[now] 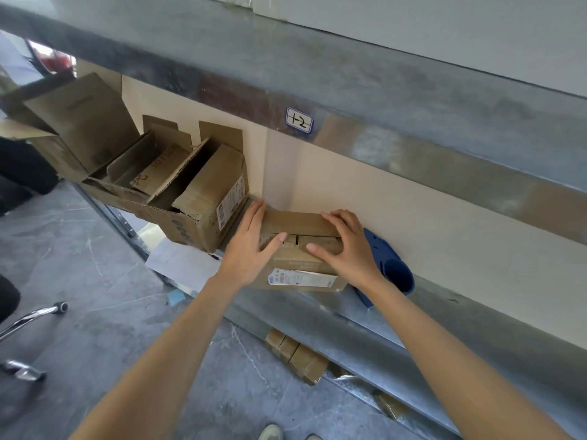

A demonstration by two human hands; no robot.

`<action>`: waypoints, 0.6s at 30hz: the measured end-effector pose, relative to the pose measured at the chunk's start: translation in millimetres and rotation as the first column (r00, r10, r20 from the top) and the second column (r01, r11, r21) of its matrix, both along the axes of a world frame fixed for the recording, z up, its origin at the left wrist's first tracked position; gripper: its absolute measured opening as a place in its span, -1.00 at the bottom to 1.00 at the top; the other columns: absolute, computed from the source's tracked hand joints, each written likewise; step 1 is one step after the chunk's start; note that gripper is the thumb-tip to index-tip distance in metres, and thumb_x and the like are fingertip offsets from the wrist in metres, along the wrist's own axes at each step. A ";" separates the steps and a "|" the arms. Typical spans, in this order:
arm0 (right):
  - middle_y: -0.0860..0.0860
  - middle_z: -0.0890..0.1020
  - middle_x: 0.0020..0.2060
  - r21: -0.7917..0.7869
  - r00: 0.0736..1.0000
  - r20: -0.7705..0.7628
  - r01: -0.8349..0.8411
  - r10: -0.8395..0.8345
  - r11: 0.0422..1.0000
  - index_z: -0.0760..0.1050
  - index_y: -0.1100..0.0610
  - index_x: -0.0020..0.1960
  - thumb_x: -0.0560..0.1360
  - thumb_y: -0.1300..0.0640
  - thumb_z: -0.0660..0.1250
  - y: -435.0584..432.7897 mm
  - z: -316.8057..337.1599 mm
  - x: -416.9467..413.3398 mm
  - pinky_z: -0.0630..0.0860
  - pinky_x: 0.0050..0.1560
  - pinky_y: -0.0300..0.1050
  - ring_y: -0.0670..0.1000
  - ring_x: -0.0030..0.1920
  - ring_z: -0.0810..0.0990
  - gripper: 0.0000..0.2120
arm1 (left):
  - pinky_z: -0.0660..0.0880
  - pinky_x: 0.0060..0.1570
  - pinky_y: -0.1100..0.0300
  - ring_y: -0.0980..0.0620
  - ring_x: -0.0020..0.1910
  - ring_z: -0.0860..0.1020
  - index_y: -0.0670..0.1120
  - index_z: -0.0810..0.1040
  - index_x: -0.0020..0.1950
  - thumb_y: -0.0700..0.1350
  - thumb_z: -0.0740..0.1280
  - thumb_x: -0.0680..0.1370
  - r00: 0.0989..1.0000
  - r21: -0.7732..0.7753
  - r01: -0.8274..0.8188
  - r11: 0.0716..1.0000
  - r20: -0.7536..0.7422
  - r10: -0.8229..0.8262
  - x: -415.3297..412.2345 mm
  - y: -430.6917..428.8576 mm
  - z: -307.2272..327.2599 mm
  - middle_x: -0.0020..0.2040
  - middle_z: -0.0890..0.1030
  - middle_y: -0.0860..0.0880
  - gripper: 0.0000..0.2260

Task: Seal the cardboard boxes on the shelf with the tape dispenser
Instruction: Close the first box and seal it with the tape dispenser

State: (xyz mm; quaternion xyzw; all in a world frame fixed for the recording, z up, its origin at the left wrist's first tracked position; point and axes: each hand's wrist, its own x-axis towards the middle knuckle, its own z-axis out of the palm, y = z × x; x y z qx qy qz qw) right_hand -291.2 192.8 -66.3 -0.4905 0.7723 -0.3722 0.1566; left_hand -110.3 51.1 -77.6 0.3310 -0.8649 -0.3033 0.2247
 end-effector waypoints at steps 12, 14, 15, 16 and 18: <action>-0.19 0.24 0.31 -0.037 0.999 0.031 -0.028 0.029 0.999 0.35 0.00 0.47 0.37 -0.16 0.53 0.4 -1.3 -3.4 0.07 0.25 -0.58 -0.31 0.32 0.17 -0.25 | 0.13 0.43 0.21 0.09 0.57 0.09 -0.11 0.08 0.62 0.35 0.24 0.45 1.000 0.001 0.012 1.000 0.014 -0.012 1.5 2.3 4.4 0.63 0.08 0.02 -0.11; -0.18 0.26 0.35 -0.046 0.998 0.057 -0.006 0.009 0.999 0.35 -0.01 0.46 0.36 -0.16 0.53 0.4 -2.9 -2.7 0.10 0.34 -0.47 -0.27 0.38 0.18 -0.25 | 0.10 0.43 0.24 0.14 0.57 0.07 -0.11 0.07 0.63 0.32 0.27 0.45 1.000 0.022 0.009 1.000 -0.001 -0.009 0.9 3.2 4.9 0.63 0.07 0.03 -0.11; -0.17 0.27 0.38 -0.061 0.997 0.079 0.015 -0.010 0.998 0.35 0.00 0.47 0.36 -0.16 0.54 0.7 -4.1 -1.6 0.13 0.38 -0.40 -0.26 0.42 0.18 -0.25 | 0.07 0.44 0.28 0.18 0.56 0.05 -0.10 0.07 0.63 0.32 0.28 0.44 1.000 0.038 0.005 0.999 -0.017 -0.005 0.8 4.3 4.6 0.63 0.06 0.04 -0.10; -0.16 0.27 0.41 -0.082 0.993 0.111 0.041 -0.032 0.996 0.36 0.00 0.47 0.37 -0.14 0.54 0.8 -4.9 -0.1 0.14 0.39 -0.40 -0.29 0.43 0.17 -0.25 | 0.02 0.44 0.35 0.23 0.54 0.03 -0.10 0.06 0.63 0.31 0.29 0.43 0.999 0.055 0.000 0.998 -0.043 0.002 0.1 5.3 3.9 0.63 0.05 0.04 -0.09; -0.17 0.25 0.45 -0.114 0.983 0.169 0.089 -0.069 0.989 0.36 0.00 0.47 0.38 -0.12 0.53 0.1 -5.3 2.5 0.12 0.32 -0.47 -0.36 0.42 0.13 -0.28 | -0.06 0.40 0.51 0.26 0.54 0.00 -0.11 0.08 0.63 0.30 0.34 0.43 0.994 0.083 -0.004 0.997 -0.106 0.013 -1.5 6.0 1.0 0.63 0.05 0.05 -0.09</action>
